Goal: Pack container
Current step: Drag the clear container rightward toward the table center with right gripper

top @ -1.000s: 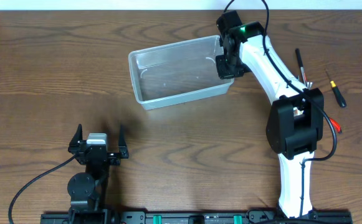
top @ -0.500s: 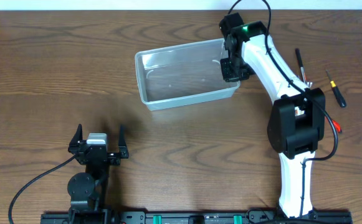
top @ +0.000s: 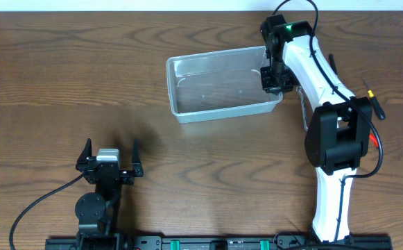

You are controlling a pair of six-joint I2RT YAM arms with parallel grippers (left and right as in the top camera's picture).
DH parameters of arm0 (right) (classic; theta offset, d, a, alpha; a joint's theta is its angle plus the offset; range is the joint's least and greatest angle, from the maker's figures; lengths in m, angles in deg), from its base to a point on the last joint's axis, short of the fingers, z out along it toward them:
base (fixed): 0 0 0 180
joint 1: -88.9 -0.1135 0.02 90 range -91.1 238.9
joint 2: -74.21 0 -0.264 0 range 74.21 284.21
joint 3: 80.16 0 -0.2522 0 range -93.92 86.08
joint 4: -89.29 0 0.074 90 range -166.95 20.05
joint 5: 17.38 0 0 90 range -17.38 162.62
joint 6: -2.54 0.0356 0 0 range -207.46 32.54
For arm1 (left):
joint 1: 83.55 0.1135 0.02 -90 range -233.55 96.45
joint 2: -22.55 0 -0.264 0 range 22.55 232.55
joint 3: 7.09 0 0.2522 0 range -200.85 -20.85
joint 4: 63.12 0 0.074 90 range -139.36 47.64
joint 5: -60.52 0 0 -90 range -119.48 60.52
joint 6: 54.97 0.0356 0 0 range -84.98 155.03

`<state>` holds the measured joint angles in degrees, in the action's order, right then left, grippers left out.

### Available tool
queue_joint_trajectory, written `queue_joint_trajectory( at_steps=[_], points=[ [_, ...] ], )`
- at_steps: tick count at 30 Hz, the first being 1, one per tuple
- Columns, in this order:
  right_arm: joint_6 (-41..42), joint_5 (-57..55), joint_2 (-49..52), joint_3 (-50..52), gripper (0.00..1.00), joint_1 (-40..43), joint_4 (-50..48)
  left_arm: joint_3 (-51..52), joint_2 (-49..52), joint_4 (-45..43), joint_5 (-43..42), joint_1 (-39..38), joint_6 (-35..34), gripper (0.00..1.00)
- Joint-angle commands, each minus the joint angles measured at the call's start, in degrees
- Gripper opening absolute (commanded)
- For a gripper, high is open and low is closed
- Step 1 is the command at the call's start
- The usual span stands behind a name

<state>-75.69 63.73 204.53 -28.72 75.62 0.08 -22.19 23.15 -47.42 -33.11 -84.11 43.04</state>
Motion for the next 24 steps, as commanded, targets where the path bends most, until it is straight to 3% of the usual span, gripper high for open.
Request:
queue_joint_trajectory(
  at_steps=[1,7,9,11,12,21,24],
  points=[
    [0.66,-5.68,0.50,0.42,0.10,0.50,0.85,1.11,-0.26,1.64,-0.37,-0.17,0.98,0.98],
    [1.07,-4.13,0.50,0.39,0.11,0.50,1.01,1.11,-0.26,1.64,-0.37,-0.17,0.98,0.98],
    [1.05,-3.76,0.50,0.42,0.19,0.46,0.72,1.11,-0.26,1.64,-0.37,-0.17,0.98,0.98],
    [1.03,-3.76,0.50,0.39,0.37,0.46,0.33,1.11,-0.26,1.64,-0.37,-0.17,0.98,0.98],
    [1.01,-3.76,0.50,0.39,0.40,0.46,0.11,1.11,-0.26,1.64,-0.37,-0.17,0.98,0.98],
    [-1.38,-0.17,-1.60,0.39,0.48,0.46,-2.82,1.11,-0.26,1.64,-0.37,-0.17,0.98,0.98],
    [-1.66,1.49,-3.98,0.37,0.55,0.46,-5.18,1.11,-0.26,1.64,-0.37,-0.17,0.98,0.98]
  ],
)
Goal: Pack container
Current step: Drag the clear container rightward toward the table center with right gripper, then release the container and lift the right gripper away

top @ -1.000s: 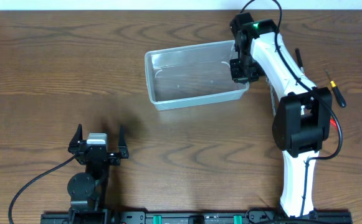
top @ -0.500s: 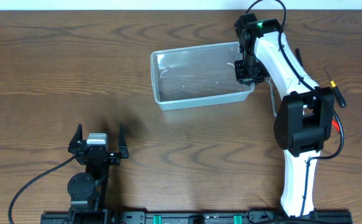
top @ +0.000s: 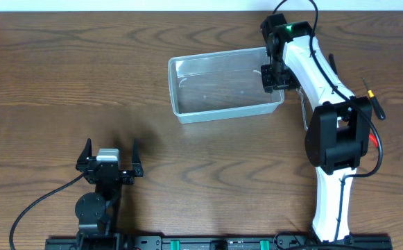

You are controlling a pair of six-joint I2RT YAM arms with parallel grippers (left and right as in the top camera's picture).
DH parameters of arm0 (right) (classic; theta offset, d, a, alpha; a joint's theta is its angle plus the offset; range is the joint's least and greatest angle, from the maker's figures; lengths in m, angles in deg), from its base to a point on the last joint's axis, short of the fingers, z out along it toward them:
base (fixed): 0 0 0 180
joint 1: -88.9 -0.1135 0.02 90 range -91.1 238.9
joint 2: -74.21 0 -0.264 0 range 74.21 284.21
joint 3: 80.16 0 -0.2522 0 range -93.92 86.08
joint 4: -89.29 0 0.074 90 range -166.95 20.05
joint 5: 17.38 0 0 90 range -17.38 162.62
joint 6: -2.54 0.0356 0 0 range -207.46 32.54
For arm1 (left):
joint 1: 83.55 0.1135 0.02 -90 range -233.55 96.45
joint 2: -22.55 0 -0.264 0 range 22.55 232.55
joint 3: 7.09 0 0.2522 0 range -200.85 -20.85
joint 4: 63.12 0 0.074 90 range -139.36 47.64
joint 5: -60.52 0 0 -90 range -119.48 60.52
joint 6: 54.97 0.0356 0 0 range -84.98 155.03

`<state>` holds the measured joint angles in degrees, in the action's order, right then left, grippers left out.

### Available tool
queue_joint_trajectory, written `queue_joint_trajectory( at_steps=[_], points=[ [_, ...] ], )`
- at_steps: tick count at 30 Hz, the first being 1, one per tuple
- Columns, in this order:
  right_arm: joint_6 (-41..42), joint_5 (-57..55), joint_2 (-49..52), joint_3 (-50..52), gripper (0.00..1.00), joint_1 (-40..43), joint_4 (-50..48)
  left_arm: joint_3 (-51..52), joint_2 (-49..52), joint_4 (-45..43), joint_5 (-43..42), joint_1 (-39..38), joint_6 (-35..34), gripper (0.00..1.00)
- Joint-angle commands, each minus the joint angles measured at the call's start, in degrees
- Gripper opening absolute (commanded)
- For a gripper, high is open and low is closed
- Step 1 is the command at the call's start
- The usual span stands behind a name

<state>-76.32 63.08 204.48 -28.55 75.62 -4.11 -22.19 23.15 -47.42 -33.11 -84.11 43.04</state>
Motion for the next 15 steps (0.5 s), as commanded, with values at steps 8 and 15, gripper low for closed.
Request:
queue_joint_trajectory(
  at_steps=[8,15],
  points=[
    [-2.47,5.55,-14.38,0.20,0.70,0.46,-8.81,1.11,-0.26,1.64,-0.37,-0.17,0.98,0.98],
    [-2.54,4.79,-24.35,0.20,0.71,0.59,-12.33,1.11,-0.26,1.64,-0.37,-0.17,0.98,0.98]
  ],
)
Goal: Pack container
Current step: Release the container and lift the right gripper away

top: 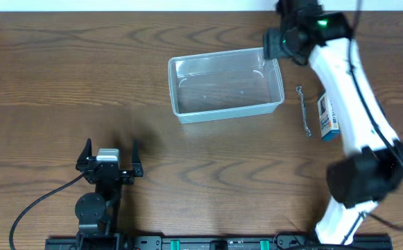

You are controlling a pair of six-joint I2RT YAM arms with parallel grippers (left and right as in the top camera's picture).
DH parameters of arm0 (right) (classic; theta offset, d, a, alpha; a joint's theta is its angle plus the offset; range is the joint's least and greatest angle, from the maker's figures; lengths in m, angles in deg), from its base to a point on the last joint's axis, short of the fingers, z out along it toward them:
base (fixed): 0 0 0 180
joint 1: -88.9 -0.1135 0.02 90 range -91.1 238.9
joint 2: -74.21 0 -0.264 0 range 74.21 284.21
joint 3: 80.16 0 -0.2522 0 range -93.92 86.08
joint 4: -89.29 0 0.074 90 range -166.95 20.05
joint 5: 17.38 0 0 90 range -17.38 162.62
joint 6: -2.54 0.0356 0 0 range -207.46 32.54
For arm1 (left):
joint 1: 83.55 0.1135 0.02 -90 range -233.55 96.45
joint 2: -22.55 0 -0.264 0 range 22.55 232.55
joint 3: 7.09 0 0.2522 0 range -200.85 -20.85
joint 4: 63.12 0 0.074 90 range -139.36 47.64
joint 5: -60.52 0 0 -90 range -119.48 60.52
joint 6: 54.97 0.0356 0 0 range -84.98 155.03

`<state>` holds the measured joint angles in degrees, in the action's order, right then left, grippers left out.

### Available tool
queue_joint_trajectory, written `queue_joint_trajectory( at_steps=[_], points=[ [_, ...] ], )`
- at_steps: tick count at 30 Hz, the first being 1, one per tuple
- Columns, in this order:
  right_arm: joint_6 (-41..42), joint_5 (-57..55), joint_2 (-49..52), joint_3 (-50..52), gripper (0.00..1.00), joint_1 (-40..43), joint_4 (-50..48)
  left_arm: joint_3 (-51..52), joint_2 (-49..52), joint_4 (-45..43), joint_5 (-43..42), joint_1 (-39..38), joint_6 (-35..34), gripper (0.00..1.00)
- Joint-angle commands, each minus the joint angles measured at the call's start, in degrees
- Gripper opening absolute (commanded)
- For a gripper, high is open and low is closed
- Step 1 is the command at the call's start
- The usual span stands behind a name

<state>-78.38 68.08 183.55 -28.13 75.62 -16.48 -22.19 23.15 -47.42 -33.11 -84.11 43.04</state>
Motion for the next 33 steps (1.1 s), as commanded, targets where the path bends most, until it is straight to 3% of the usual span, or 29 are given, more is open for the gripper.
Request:
queue_joint_trajectory(
  at_steps=[1,8,13,23,30,33],
  points=[
    [-0.63,-0.70,-4.39,-0.22,0.71,0.61,0.15,1.11,-0.26,1.64,-0.37,-0.17,0.98,0.98],
    [-3.43,-2.95,-9.42,-0.22,0.68,0.61,3.08,1.11,-0.26,1.64,-0.37,-0.17,0.98,0.98],
    [-3.37,-2.75,-9.79,-0.22,0.85,0.59,5.31,1.11,-0.26,1.64,-0.37,-0.17,0.98,0.98],
    [-3.41,-2.56,-9.79,-0.22,0.99,0.61,10.97,1.11,-0.26,1.64,-0.37,-0.17,1.01,0.98],
    [-3.32,-3.15,-9.81,-0.22,0.99,0.68,16.63,1.11,-0.26,0.31,-0.31,-0.17,1.51,0.98],
    [-2.69,-3.17,-9.81,-0.22,0.84,0.70,17.59,1.09,-0.26,-1.18,-5.70,-0.17,1.09,0.98]
  ],
)
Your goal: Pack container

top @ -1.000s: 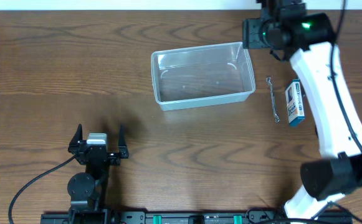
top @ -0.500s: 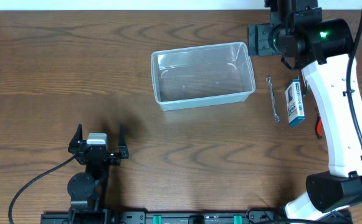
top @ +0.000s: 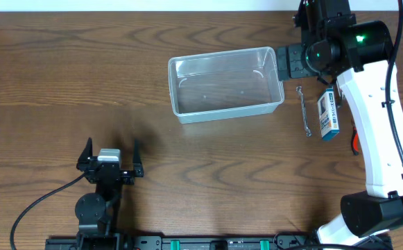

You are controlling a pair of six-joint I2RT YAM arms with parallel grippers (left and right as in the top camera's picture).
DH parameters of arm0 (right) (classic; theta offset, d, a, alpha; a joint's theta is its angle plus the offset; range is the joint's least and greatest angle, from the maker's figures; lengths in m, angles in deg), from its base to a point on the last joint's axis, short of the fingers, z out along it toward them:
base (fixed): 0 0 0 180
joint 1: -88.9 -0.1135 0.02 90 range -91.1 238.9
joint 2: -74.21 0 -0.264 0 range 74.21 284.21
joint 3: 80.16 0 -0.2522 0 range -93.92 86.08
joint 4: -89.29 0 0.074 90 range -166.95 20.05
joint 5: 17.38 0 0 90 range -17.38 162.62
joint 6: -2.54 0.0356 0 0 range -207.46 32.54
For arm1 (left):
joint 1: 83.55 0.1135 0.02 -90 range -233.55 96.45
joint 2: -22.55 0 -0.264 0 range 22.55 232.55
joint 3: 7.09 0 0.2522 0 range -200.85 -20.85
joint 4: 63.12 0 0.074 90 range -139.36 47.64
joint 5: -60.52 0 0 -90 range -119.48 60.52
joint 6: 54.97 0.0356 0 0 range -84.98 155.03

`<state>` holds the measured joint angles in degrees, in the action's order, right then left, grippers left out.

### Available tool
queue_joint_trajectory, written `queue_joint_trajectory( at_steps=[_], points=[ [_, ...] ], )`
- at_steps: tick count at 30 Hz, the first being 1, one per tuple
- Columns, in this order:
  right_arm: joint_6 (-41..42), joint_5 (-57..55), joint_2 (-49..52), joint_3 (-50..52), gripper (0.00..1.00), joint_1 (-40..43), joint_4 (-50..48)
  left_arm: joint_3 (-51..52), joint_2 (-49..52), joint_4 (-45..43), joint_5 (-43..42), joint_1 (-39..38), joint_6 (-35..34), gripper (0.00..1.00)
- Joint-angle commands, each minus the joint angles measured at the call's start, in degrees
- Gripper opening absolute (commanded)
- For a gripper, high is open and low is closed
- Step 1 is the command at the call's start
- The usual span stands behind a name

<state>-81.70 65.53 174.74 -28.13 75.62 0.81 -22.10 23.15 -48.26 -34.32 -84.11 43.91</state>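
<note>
The clear plastic container (top: 225, 85) lies empty at the table's upper middle. My right gripper (top: 282, 63) hovers just off the container's right wall, pointing left at it, and looks open with nothing in it. To the right of the container lie a thin metal tool (top: 303, 111) and a blue-and-white packet (top: 328, 115), the packet partly under the right arm. At the lower left my left gripper (top: 111, 149) rests open and empty, far from everything.
A small red item (top: 354, 140) peeks out beside the right arm's white link. The table's far edge runs close behind the container. The right arm's white body covers the table's right side.
My right arm has swung further right and its gripper now sits beside the container's right wall instead of over its back right corner. Container, tool, packet and left arm are unmoved.
My right gripper was on the container's right rim. Then the container stood slightly further right, the gripper still on the rim. After that the gripper was off the rim at the back right corner, uncovering the tool and packet. Now it hovers beside the right wall.
</note>
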Motion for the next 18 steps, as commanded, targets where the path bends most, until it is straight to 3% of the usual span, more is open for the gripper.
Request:
queue_joint_trajectory(
  at_steps=[1,4,9,14,18],
  points=[
    [0.70,-0.61,-1.01,-0.22,0.79,0.74,0.31,1.01,-0.24,-0.26,-5.35,-0.17,-0.59,0.98],
    [2.82,-0.61,-1.07,-0.22,0.77,1.01,0.09,0.59,0.83,-0.09,-5.66,-0.17,-5.16,0.98],
    [3.21,-0.61,-2.23,-0.22,0.78,2.27,-1.27,-7.72,6.84,0.22,-4.48,-0.17,-5.75,0.98],
    [3.17,-0.59,-4.11,-0.22,0.86,4.76,-3.19,-23.41,21.44,3.74,-1.57,-0.17,-5.77,0.98],
    [2.75,-0.61,-5.88,-0.22,0.87,7.19,-3.67,-42.05,36.96,16.15,-1.75,-0.17,-5.73,0.98]
  ],
)
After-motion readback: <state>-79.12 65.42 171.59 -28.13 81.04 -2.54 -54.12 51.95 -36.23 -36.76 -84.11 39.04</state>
